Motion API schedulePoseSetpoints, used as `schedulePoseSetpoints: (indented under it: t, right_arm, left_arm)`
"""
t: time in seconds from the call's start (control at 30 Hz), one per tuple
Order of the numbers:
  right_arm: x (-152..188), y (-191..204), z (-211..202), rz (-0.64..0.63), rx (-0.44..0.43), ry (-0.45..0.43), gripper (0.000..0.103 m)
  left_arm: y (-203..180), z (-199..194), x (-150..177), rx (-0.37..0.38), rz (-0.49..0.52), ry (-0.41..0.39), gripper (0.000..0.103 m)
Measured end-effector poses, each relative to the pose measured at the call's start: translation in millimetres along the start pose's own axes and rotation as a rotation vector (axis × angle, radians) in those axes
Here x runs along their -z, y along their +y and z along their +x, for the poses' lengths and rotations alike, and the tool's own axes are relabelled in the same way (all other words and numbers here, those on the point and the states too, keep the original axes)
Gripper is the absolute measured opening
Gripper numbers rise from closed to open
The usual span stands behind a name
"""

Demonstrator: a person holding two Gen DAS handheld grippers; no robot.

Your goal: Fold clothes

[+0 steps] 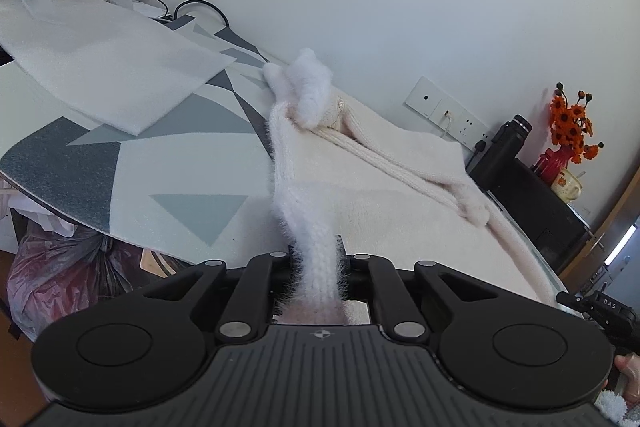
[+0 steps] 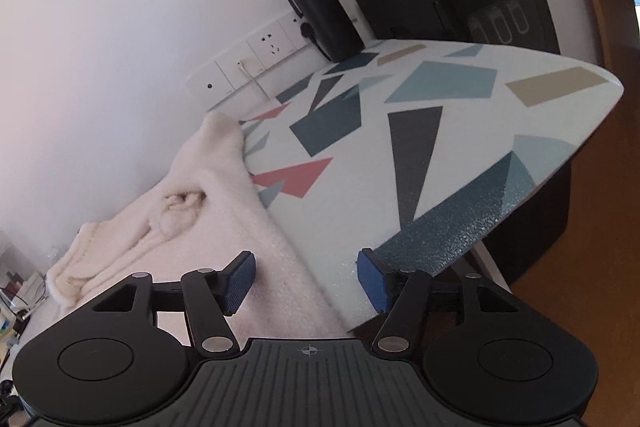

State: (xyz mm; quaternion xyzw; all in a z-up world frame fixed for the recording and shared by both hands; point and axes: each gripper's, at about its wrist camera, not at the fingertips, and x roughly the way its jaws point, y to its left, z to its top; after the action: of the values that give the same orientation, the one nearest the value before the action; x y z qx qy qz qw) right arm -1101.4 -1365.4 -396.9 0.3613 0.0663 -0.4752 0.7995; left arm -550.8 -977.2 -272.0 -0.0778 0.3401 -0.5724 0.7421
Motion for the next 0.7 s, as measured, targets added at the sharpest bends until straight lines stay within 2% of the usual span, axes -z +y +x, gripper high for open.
schedulePoseSetpoints:
  t: [0.13, 0.17, 0.2, 0.23, 0.27, 0.3, 0.33, 0.4, 0.57, 0.63, 0.7]
  right_arm:
    - [8, 8, 7, -0.055, -0.020, 0.037, 0.062]
    - [10, 9, 8, -0.066, -0.015, 0.039, 0.059]
    - [11, 10, 8, -0.075, -0.009, 0.042, 0.056]
    - [12, 10, 8, -0.076, -0.005, 0.050, 0.045]
    - [11, 9, 8, -0.068, -0.008, 0.066, 0.028]
    - [10, 6, 8, -0.044, -0.026, 0.091, 0.017]
    - [8, 1, 8, -0.006, -0.062, 0.120, 0.011]
    - [5, -5, 1, 0.060, -0.134, 0.128, 0.010]
    - [-8, -1, -35, 0.113, -0.342, 0.020, 0.008]
    - [-13, 0, -42, 0.134, -0.394, -0.004, 0.008]
    - [-18, -1, -40, 0.156, -0.410, 0.000, 0.008]
  left_arm:
    - [-2, 1, 1, 0.025, 0.004, 0.012, 0.014]
    - [-2, 1, 2, 0.031, 0.005, 0.013, 0.014]
    - [-2, 0, 2, 0.042, -0.006, 0.013, 0.010]
    - [-2, 0, 3, 0.053, -0.016, 0.012, 0.007]
    - [-2, -1, 4, 0.065, -0.027, 0.011, 0.006]
    - [-1, -4, 3, 0.084, -0.044, 0.004, 0.006]
    - [-1, -9, 2, 0.121, -0.064, -0.013, 0.005]
    - [-6, -21, -2, 0.181, -0.076, -0.048, 0.005]
    - [-24, -53, -14, 0.277, -0.046, -0.137, 0.005]
    - [-25, -56, -18, 0.281, -0.052, -0.160, 0.005]
    - [-24, -49, -27, 0.268, -0.063, -0.161, 0.005]
